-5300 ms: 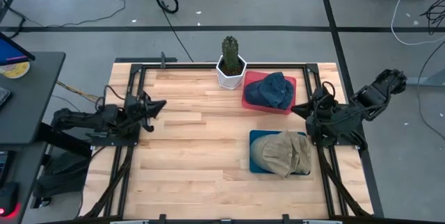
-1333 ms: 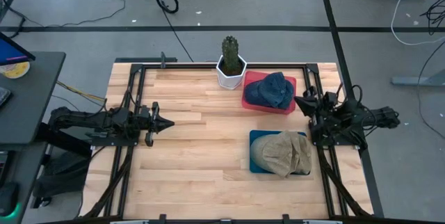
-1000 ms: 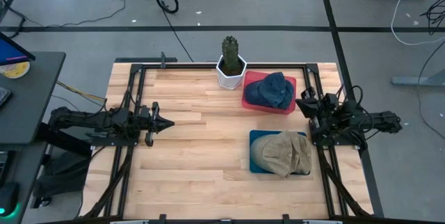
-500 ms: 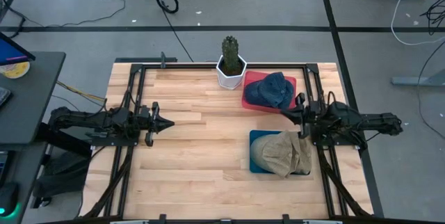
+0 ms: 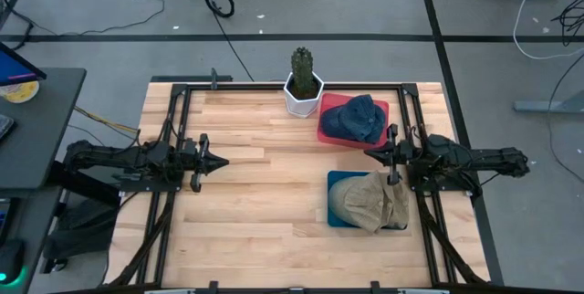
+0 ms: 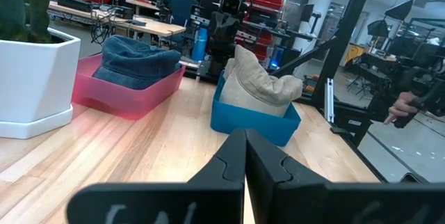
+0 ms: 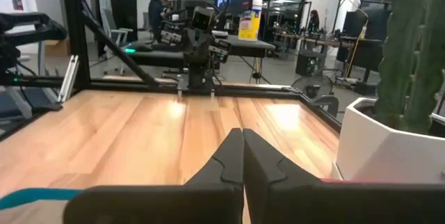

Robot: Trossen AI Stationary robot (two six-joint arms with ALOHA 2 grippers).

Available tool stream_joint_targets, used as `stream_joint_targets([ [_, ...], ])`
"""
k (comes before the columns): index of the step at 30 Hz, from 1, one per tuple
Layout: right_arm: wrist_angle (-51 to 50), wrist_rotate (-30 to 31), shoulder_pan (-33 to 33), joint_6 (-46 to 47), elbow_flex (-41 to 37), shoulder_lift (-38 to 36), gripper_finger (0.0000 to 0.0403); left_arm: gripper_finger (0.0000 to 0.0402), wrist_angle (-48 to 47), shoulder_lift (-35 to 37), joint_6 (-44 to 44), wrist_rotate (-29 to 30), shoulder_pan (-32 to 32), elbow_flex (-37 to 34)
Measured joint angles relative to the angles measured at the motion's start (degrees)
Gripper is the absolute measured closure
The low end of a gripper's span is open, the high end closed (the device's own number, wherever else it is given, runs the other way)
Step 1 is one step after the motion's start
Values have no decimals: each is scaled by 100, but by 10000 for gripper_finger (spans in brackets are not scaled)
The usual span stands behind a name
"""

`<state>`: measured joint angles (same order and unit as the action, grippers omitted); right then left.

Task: Pick & Place hat
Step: Return to Home Position

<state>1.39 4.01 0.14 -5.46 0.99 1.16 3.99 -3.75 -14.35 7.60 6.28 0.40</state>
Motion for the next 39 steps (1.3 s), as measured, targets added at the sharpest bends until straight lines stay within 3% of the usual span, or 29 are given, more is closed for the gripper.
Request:
stream_joint_targets([
  [21, -11, -55, 0, -119, 0, 9, 398, 399, 0, 0, 0, 2, 0, 0],
  [28, -11, -44, 0, 206, 0, 9, 376, 399, 0, 0, 2, 2, 0, 0],
  [39, -11, -44, 0, 654, 0, 11, 372, 399, 0, 0, 4, 2, 0, 0],
])
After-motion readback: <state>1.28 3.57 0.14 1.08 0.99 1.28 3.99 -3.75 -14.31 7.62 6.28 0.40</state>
